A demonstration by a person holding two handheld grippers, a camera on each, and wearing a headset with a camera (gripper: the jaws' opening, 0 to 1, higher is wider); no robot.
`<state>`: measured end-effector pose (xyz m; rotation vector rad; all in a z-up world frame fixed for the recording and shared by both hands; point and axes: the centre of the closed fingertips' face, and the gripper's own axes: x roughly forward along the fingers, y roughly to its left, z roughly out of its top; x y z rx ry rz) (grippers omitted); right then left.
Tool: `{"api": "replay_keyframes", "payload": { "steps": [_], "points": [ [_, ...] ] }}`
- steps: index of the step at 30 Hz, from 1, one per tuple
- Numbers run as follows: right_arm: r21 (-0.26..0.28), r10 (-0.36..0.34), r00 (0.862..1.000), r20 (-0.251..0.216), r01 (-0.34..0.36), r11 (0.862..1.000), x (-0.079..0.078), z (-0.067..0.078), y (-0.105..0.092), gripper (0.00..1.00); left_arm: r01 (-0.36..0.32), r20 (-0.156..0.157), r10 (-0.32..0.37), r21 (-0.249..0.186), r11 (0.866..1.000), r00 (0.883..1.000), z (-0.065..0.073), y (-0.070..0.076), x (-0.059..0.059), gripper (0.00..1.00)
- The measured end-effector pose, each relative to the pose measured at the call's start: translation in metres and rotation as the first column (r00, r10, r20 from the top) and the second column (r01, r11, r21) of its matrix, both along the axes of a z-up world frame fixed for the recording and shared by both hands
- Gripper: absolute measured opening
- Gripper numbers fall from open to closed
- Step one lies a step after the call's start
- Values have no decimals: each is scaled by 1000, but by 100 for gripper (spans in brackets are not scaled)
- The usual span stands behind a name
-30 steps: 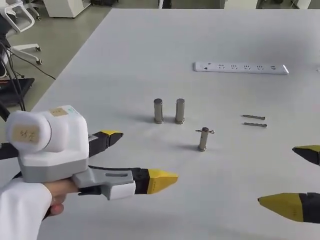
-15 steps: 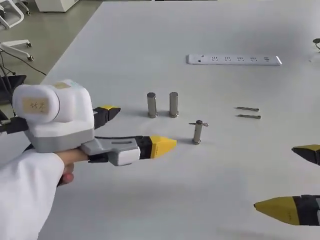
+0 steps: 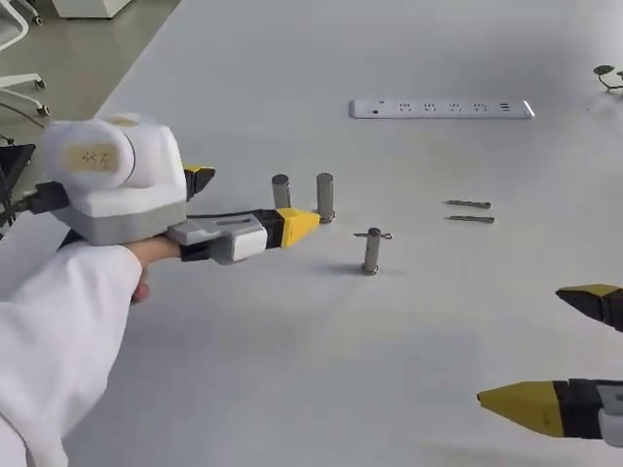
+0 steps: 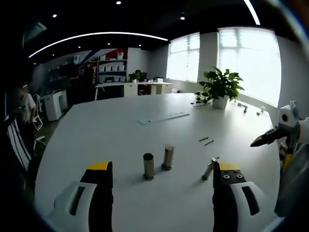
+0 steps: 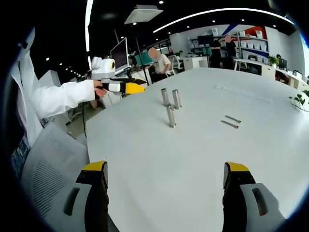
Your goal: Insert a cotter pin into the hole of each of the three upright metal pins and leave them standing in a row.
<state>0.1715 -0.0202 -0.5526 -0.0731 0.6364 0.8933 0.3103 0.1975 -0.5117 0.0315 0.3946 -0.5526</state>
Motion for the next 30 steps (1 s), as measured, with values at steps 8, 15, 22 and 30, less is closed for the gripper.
{"api": "replay_keyframes", "payload": {
  "steps": [8, 15, 22, 30],
  "points": [
    [20, -28, 1000, 9, 28, 999, 4, 5, -1, 97, 0, -32, 0, -12, 1000, 999, -15, 0, 21, 70],
    [22, -35, 999, 13, 35, 999, 8, 6, -2, 97, 0, -73, 0, 4, 1000, 997, -45, -8, 34, 53],
    [22, -22, 1000, 9, 22, 1000, 5, 5, -2, 97, 1, -98, 4, 48, 999, 995, -64, -13, 47, 44],
    [32, -19, 1000, 6, 19, 999, 3, 4, -4, 96, -37, -119, 47, 86, 996, 992, -74, -9, 54, 37]
  ]
}}
